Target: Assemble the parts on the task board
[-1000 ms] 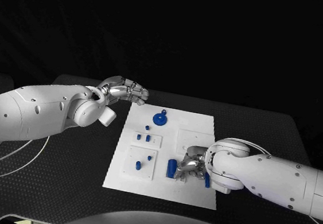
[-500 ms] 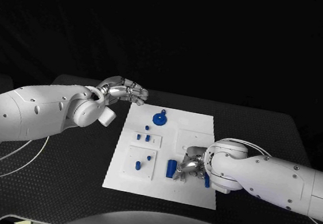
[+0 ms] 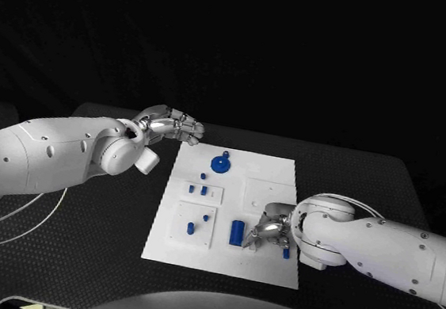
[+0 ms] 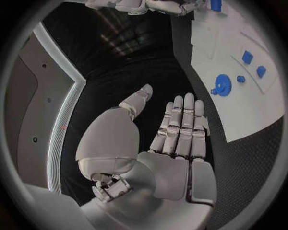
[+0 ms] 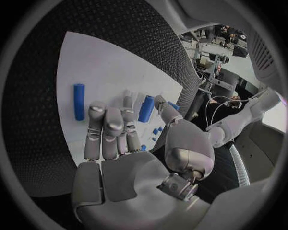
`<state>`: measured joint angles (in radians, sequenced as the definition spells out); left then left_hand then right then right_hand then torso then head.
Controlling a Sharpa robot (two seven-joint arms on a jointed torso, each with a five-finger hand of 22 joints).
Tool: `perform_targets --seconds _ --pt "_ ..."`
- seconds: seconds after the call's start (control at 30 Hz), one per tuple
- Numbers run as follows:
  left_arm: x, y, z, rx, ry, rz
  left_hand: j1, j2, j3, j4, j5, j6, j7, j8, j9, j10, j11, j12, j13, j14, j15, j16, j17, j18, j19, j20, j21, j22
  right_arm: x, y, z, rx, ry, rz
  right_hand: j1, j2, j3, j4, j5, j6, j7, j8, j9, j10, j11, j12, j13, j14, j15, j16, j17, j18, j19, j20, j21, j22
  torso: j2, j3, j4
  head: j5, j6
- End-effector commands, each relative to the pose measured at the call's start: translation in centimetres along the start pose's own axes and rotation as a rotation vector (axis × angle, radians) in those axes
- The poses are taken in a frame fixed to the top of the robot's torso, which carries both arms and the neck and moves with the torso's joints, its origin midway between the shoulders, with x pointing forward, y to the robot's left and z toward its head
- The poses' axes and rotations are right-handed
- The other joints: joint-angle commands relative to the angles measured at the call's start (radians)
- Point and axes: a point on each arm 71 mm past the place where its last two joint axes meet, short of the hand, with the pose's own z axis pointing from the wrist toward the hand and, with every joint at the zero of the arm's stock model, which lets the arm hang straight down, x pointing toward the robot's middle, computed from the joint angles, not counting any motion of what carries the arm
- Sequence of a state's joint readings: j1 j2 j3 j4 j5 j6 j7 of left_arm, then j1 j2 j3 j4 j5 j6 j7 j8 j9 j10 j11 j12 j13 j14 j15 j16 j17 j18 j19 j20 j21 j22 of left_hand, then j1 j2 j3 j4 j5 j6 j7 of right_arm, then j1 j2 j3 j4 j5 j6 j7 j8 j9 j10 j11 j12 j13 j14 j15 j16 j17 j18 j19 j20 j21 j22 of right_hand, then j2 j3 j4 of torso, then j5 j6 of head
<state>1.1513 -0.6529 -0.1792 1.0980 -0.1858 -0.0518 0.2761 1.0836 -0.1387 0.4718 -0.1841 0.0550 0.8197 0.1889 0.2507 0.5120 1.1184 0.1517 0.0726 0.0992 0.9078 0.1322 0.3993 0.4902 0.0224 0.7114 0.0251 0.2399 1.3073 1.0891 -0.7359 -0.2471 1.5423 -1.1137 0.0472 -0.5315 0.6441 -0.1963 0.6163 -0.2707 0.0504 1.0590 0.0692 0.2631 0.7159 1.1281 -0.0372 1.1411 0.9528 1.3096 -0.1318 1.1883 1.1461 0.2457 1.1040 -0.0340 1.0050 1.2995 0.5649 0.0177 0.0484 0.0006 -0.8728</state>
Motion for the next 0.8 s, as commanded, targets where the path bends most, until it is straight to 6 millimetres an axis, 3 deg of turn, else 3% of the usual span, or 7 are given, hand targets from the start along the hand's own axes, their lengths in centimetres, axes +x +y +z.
perform_targets --seconds 0.03,0.23,0.33,0.4,0.47,0.53,0.8 --pt "0.0 -0.2 -0.1 0.012 0.005 -0.008 -0.002 0.005 0.001 0.005 0.002 -0.005 0.0 0.007 -0.001 0.003 0.001 0.001 -0.002 -0.002 -0.002 -0.007 0.002 0.005 0.005 0.004 -0.005 0.02 -0.8 -0.4 -0.9 -0.057 -0.044 0.055 0.016 0.004 -0.002 -0.004 -0.001 0.007 0.005 -0.006 0.001 0.005 0.002 -0.004 0.001 -0.001 -0.004 0.005 -0.002 0.016 0.002 -0.003 -0.005 -0.002 -0.001 -0.0001 -0.0013 -0.004 0.0" --pt "-0.4 -0.1 -0.4 0.013 -0.005 -0.007 -0.002 0.005 0.001 0.006 0.002 -0.005 0.0 0.007 -0.001 0.003 0.001 0.001 -0.002 -0.002 -0.002 -0.006 0.002 0.005 0.005 0.004 -0.005 0.02 -3.7 -3.0 -2.9 -0.017 -0.086 0.087 0.064 0.027 0.008 -0.014 -0.002 -0.022 0.014 -0.018 0.003 0.011 0.01 -0.003 0.001 0.0 0.002 0.005 -0.005 0.016 0.003 -0.006 -0.006 -0.004 -0.001 0.0002 -0.0038 -0.016 0.0" --pt "-0.4 -0.1 -0.4 0.014 -0.005 -0.007 -0.002 0.005 0.001 0.006 0.002 -0.005 -0.001 0.008 -0.001 0.004 0.001 0.001 -0.002 -0.002 -0.002 -0.006 0.002 0.005 0.005 0.004 -0.005 0.02 -4.4 -4.2 -3.4 0.023 -0.081 0.083 0.083 0.043 0.013 -0.016 -0.002 -0.025 0.016 -0.02 0.005 0.012 0.011 -0.003 0.001 0.0 0.003 0.005 -0.006 0.016 0.003 -0.006 -0.007 -0.004 -0.001 -0.0009 -0.0019 -0.025 0.0" --pt "-0.4 -0.1 -0.4 0.014 -0.003 -0.008 -0.002 0.006 0.001 0.006 0.002 -0.004 -0.001 0.008 -0.001 0.006 0.0 0.002 -0.001 -0.001 -0.002 -0.006 0.002 0.005 0.006 0.004 -0.005 0.021 -4.7 -5.3 -3.7 0.063 -0.057 0.074 0.121 0.065 0.032 -0.019 -0.002 -0.028 0.017 -0.021 0.005 0.013 0.012 -0.002 0.002 0.0 0.005 0.005 -0.007 0.016 0.001 -0.007 -0.007 -0.004 -0.001 -0.0008 -0.0011 -0.03 0.0" --pt "-0.3 -0.1 -0.4 0.013 -0.001 -0.009 -0.002 0.006 0.001 0.006 0.002 -0.004 -0.001 0.009 -0.001 0.008 -0.001 0.004 -0.001 -0.001 -0.002 -0.006 0.003 0.005 0.006 0.004 -0.006 0.021 -4.7 -6.1 -3.9 0.094 -0.037 0.045 0.122 0.073 0.031 -0.015 -0.002 -0.031 0.019 -0.023 0.006 0.012 0.015 -0.003 0.002 -0.002 0.007 0.004 -0.007 0.016 -0.002 -0.004 -0.008 -0.004 -0.001 -0.0006 -0.0005 -0.031 0.0" --pt "-0.2 -0.2 -0.4 0.013 0.003 -0.01 -0.001 0.006 0.0 0.006 0.002 -0.002 -0.002 0.01 -0.001 0.019 -0.006 0.009 0.001 0.001 -0.003 -0.005 0.004 0.005 0.007 0.004 -0.006 0.021 -4.7 -6.4 -3.9 0.121 -0.03 0.007 0.131 0.095 0.035 -0.015 -0.002 -0.028 0.019 -0.022 0.006 0.014 0.015 -0.002 0.002 -0.001 0.009 0.006 -0.008 0.016 -0.003 -0.002 -0.007 -0.003 0.0 -0.0007 0.0 -0.034 0.0" --pt "0.4 -0.3 -0.3 0.017 0.016 -0.013 -0.001 0.008 -0.002 0.007 0.002 -0.001 -0.003 0.012 -0.002 0.037 -0.014 0.017 0.004 0.004 -0.003 -0.005 0.005 0.005 0.008 0.004 -0.008 0.022 -4.1 -7.0 -3.5 0.176 -0.026 -0.036 0.114 0.105 0.016 -0.013 -0.002 -0.025 0.021 -0.027 -0.001 0.016 0.018 -0.002 0.002 -0.001 0.013 0.009 -0.008 0.016 -0.009 0.006 -0.004 0.0 0.0 -0.0003 -0.0011 -0.045 0.0"
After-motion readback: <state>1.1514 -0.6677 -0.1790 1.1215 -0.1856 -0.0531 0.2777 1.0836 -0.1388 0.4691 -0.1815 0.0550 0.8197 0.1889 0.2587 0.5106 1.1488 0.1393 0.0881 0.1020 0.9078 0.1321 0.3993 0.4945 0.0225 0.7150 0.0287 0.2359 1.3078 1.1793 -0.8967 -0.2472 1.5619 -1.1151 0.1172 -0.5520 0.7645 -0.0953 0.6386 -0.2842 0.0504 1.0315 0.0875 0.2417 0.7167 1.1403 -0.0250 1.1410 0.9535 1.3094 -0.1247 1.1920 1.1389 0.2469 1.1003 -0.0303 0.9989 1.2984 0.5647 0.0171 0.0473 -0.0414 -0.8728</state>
